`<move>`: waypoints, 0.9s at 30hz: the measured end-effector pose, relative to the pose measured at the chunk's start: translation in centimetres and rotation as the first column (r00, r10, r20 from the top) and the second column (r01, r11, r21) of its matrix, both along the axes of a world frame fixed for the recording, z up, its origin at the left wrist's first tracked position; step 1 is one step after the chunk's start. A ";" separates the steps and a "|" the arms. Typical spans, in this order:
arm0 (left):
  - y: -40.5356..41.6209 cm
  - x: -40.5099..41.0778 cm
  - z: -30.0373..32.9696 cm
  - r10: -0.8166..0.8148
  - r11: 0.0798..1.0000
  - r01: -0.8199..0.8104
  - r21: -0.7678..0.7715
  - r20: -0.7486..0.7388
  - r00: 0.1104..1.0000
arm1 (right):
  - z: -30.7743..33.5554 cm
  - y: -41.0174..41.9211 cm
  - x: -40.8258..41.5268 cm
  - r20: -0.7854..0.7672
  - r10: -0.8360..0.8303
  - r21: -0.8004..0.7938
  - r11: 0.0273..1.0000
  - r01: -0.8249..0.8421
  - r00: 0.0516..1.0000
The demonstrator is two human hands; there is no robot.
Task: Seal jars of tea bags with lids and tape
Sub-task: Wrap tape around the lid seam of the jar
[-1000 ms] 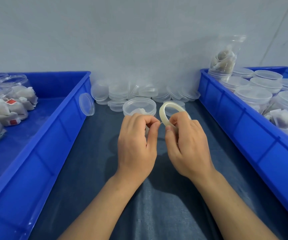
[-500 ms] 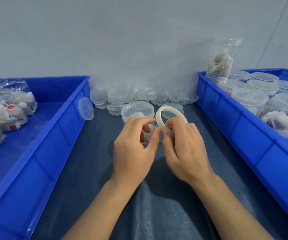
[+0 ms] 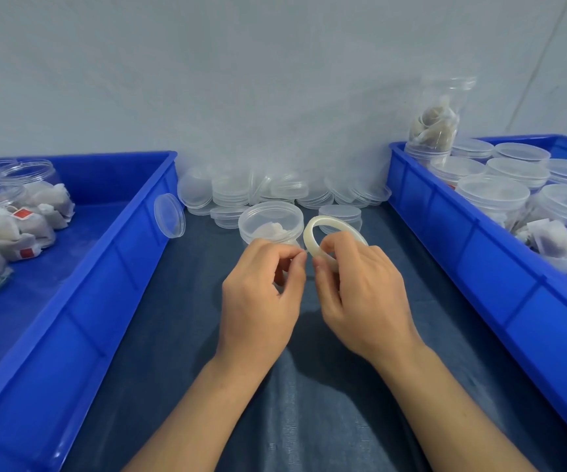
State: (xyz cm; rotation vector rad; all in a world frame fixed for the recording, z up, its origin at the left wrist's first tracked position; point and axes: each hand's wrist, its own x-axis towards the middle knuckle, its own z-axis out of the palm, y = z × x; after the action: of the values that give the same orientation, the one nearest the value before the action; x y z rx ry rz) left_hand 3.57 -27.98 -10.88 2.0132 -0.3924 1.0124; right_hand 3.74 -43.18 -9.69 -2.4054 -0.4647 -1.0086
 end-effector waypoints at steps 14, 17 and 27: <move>1.0 0.0 0.0 0.070 0.997 -0.070 -0.039 -0.011 0.998 | 0.4 -1.0 0.9 -0.003 0.005 -0.045 0.999 -0.005 1.000; 1.1 -0.1 0.0 0.075 0.996 -0.075 -0.049 -0.011 0.997 | 0.5 -1.3 1.0 0.082 0.030 -0.078 0.997 -0.024 0.996; 0.6 0.0 -0.6 0.120 0.992 -0.120 -0.031 -0.005 0.993 | 0.6 0.2 1.1 0.138 -0.255 -0.040 0.964 0.263 0.957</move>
State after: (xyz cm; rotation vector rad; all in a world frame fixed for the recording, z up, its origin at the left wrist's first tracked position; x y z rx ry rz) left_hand 3.59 -27.41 -11.50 2.0295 -0.2542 1.0821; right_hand 4.89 -42.96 -9.07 -2.5081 -0.2279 -1.2894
